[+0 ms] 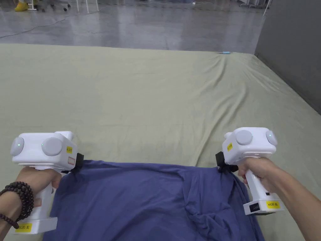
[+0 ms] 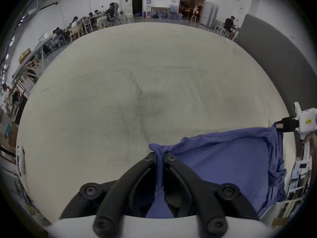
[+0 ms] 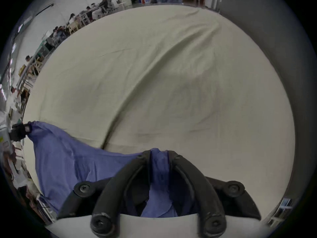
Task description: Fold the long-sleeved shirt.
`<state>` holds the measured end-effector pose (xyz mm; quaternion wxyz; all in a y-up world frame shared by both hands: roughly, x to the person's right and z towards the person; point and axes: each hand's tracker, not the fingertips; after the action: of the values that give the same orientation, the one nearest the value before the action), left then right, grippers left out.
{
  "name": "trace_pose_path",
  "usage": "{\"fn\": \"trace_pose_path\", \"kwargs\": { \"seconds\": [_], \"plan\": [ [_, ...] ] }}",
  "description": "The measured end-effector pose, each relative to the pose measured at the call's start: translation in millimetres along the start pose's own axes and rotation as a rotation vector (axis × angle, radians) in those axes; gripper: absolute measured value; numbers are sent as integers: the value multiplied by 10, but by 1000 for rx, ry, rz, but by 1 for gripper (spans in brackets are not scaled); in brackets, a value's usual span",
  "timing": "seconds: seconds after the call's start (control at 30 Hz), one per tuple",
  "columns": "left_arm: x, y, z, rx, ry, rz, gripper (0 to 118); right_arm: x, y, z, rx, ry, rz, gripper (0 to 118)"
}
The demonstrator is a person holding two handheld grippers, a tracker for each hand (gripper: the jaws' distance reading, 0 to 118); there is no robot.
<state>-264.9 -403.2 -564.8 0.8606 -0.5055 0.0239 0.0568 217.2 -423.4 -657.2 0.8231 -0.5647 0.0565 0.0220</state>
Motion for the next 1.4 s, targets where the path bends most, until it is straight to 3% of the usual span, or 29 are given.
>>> {"fn": "trace_pose_path", "kwargs": {
  "seconds": [0.23,0.5,0.77,0.9,0.97,1.03,1.07,1.1,1.13,1.17,1.2,1.4],
  "plan": [
    [-117,-384,970,94,-84,-37,0,39,-473,1068,205,137,28,14],
    [-262,-1413,1768,120,-94,-40,0,35,-1777,1876,299,193,71,14],
    [-154,-2245,1456,-50,-69,-98,0,-17,-2593,1483,112,120,218,14],
    [-208,-2332,1170,-85,-51,-61,0,-105,-2689,1203,-10,29,355,14],
    [-196,-2372,1117,-106,-52,-60,0,-142,-2726,1103,-28,22,366,15],
    [-200,-2420,1039,-119,-60,-49,1,-158,-2752,1063,-2,10,353,26],
    [-198,-2445,1023,-119,-64,-45,12,-147,-2750,1053,11,3,348,44],
    [-207,-2453,1015,-113,-59,-38,39,-128,-2739,1063,23,-9,333,62],
    [-224,-2449,1029,-101,-54,-25,76,-101,-2727,1100,43,-42,323,79],
    [-254,-2426,1085,-87,-32,-17,112,-58,-2719,1177,60,-77,316,86],
    [-265,-2411,1174,-82,-28,-17,117,-14,-2695,1285,74,-98,304,86],
    [-198,-2110,1971,181,-63,31,117,-133,-2484,2196,357,-9,131,86]
  ]
}}
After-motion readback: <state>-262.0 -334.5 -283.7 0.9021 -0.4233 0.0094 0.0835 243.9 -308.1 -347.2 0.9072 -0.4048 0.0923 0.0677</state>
